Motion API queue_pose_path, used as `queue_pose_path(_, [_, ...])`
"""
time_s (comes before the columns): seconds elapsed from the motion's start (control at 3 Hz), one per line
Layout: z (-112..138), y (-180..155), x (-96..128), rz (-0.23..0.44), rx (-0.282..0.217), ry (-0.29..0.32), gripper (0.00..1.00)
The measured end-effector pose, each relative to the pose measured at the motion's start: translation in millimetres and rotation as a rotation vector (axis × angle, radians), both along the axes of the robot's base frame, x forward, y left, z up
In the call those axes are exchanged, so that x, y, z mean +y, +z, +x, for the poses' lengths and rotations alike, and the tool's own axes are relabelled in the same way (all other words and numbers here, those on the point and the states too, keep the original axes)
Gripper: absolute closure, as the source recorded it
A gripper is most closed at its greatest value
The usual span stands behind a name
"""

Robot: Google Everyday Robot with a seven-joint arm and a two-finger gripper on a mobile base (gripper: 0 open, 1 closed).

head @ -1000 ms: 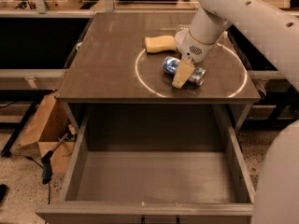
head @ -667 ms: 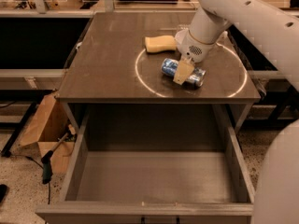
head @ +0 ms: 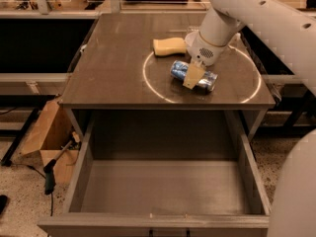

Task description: Place redbull can into top drawer

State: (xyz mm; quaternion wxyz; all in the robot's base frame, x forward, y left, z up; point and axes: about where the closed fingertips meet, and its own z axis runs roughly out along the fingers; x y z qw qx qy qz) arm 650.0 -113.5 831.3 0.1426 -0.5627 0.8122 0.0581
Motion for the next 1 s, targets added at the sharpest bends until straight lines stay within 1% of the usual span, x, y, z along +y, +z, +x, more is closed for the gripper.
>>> queue_pose_path(0.33, [-26, 28, -4, 0.004, -0.016, 0.036, 1.00])
queue_pose_path(0.67, [-55, 48, -15, 0.015, -0.035, 0.039, 1.00])
queue_pose_path(1.0, [-100, 55, -30, 0.018, -0.035, 0.015, 1.00])
